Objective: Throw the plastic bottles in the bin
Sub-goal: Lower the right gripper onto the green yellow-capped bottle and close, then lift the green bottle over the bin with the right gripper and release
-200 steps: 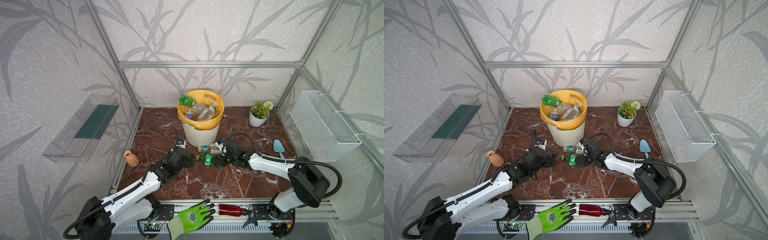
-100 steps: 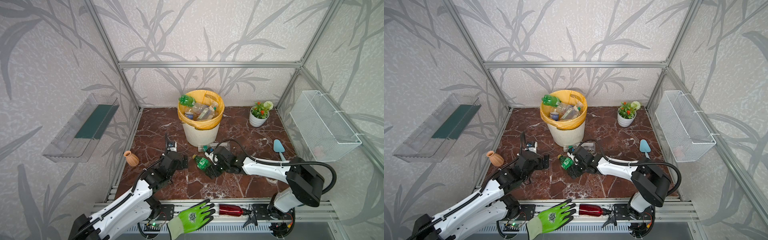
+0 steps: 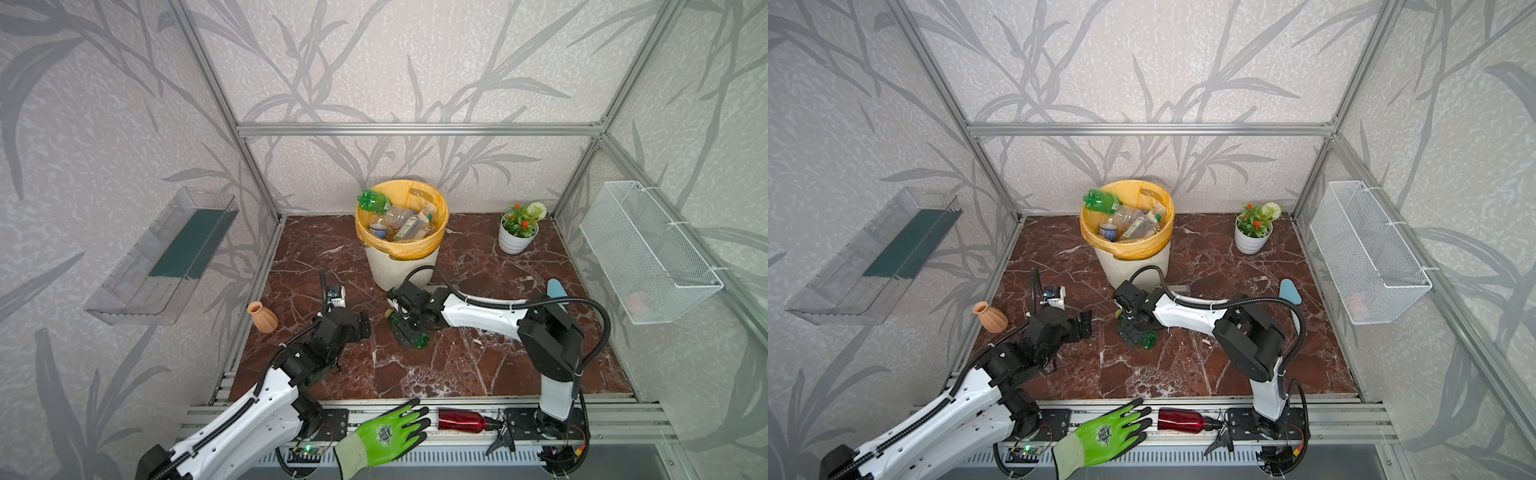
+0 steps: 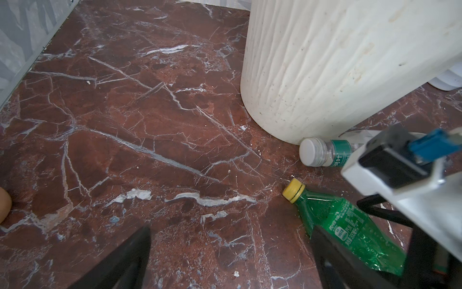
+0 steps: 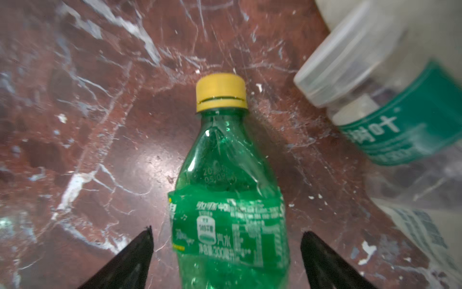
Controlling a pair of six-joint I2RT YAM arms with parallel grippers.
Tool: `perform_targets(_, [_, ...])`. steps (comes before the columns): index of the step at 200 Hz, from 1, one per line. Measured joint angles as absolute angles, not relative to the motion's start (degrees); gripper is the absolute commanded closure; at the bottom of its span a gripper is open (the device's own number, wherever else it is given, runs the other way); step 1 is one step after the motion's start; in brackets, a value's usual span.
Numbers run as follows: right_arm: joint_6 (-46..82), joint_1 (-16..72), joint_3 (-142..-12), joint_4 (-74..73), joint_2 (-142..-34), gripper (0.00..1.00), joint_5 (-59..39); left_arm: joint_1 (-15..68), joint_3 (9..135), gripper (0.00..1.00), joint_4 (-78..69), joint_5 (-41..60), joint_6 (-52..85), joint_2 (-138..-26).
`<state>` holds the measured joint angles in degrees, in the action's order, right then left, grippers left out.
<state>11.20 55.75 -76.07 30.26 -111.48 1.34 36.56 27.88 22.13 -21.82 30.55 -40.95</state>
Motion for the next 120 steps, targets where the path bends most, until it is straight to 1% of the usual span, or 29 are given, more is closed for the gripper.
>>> perform_targets(26, [10.0, 56.9, -79.5, 34.3, -114.6, 0.14, 2.9, 36.4, 27.9, 0.01, 22.8, -22.5, 31.1, -40.4])
perform_targets(36, [9.4, 57.3, -80.9, 35.5, -115.4, 0.18, 3.6, 36.3, 27.9, 0.01, 23.0, -22.7, 31.2, -40.2])
perform_targets(55, [8.9, 57.8, -83.1, 37.6, -116.7, 0.33, 5.0, 36.3, 27.8, 0.01, 23.4, -22.8, 31.3, -39.9])
perform_targets(65, [8.9, 57.9, -83.8, 38.7, -117.0, 0.38, 5.8, 36.3, 27.7, 0.01, 23.7, -22.9, 31.4, -39.7])
perform_targets(84, [9.2, 58.1, -83.8, 39.5, -116.9, 0.4, 6.8, 36.2, 27.6, 0.01, 24.1, -23.1, 31.6, -39.3])
perform_targets(95, [9.3, 58.1, -83.0, 38.7, -116.3, 0.43, 7.0, 36.2, 27.6, 0.01, 24.1, -23.1, 31.6, -39.1])
perform_targets(107, [9.6, 58.1, -79.8, 36.9, -113.9, 0.45, 7.0, 36.2, 27.6, 0.01, 24.2, -23.2, 31.7, -39.0])
perform_targets(120, [10.1, 58.1, -74.6, 34.5, -109.0, 0.46, 6.9, 36.2, 27.6, 0.01, 24.3, -23.6, 31.7, -38.9])
